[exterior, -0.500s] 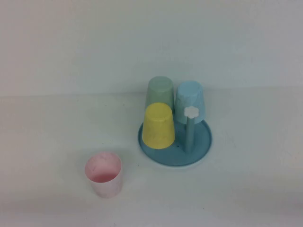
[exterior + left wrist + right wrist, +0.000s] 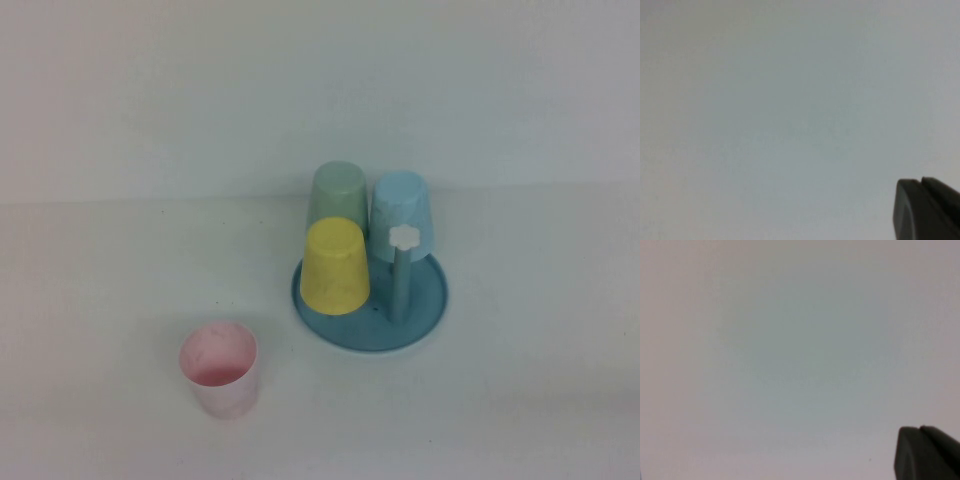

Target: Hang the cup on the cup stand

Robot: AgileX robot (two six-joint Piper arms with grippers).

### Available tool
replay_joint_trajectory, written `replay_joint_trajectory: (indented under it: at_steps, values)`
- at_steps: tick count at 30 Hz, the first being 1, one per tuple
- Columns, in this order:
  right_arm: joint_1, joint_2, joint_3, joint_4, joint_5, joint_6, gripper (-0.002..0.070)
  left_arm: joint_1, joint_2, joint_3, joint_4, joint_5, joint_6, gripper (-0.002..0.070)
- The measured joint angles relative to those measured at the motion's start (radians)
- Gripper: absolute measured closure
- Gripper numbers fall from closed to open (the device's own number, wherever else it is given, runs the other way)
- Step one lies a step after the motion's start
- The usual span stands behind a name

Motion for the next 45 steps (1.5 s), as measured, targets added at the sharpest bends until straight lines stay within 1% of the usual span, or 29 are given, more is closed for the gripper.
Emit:
replay_joint_trajectory:
  at_steps: [3, 8, 12, 13, 15, 18, 20, 24, 28, 30, 32, 34, 36, 38, 40, 43, 45]
  values:
    - [0.000, 0.000, 0.000, 0.000, -0.018, 0.000, 0.0678, 0.000, 0.000, 0.000, -0.002, -0.027, -0.014, 0.0677]
    - [0.000, 0.000, 0.000, 0.000, -0.022, 0.000, 0.0678, 0.000, 0.000, 0.000, -0.006, -0.034, -0.150, 0.0677]
    - [0.000, 0.000, 0.000, 0.000, -0.025, 0.000, 0.0678, 0.000, 0.000, 0.000, -0.152, 0.044, -0.223, 0.0677]
    - [0.000, 0.000, 0.000, 0.000, -0.029, -0.002, 0.0678, 0.000, 0.000, 0.000, -0.165, 0.057, -0.227, 0.0677]
    - [0.000, 0.000, 0.000, 0.000, -0.037, -0.006, 0.0678, 0.000, 0.000, 0.000, -0.138, 0.076, -0.227, 0.0677]
    - [0.000, 0.000, -0.031, -0.022, 0.043, -0.012, 0.0678, 0.000, 0.000, -0.050, -0.014, 0.220, -0.211, 0.0677]
    - [0.000, 0.000, -0.093, -0.062, 0.166, -0.023, 0.0678, 0.000, 0.001, -0.130, 0.035, 0.367, -0.211, 0.0675]
    - [0.000, 0.010, -0.203, -0.132, 0.386, -0.038, 0.0678, 0.000, 0.001, -0.257, 0.041, 0.644, -0.211, 0.0676]
    - [0.000, 0.077, -0.247, -0.146, 0.554, -0.038, 0.0678, 0.000, 0.072, -0.371, 0.032, 0.823, -0.222, 0.0676]
    - [0.000, 0.128, -0.249, -0.133, 0.640, -0.038, 0.0678, 0.000, 0.121, -0.412, 0.005, 0.887, -0.222, 0.0676]
    - [0.000, 0.178, -0.249, -0.100, 0.686, -0.038, 0.0678, 0.000, 0.172, -0.429, -0.046, 0.902, -0.222, 0.0676]
    - [0.000, 0.226, -0.249, -0.068, 0.689, -0.038, 0.0678, 0.000, 0.208, -0.429, -0.095, 0.902, -0.222, 0.0676]
    - [0.000, 0.272, -0.249, -0.034, 0.683, -0.039, 0.0678, 0.000, 0.243, -0.427, -0.101, 0.892, -0.222, 0.0676]
    - [0.000, 0.308, -0.249, 0.001, 0.673, -0.039, 0.0678, 0.000, 0.282, -0.413, -0.100, 0.828, -0.222, 0.0676]
    - [0.000, 0.325, -0.249, 0.041, 0.669, -0.041, 0.0678, 0.000, 0.321, -0.413, -0.132, 0.803, -0.222, 0.0676]
    - [0.000, 0.332, -0.249, 0.073, 0.665, -0.056, 0.0678, 0.000, 0.404, -0.457, -0.191, 0.870, -0.207, 0.0676]
    - [0.000, 0.332, -0.249, 0.098, 0.665, -0.061, 0.0678, 0.000, 0.481, -0.500, -0.213, 0.953, -0.133, 0.0673]
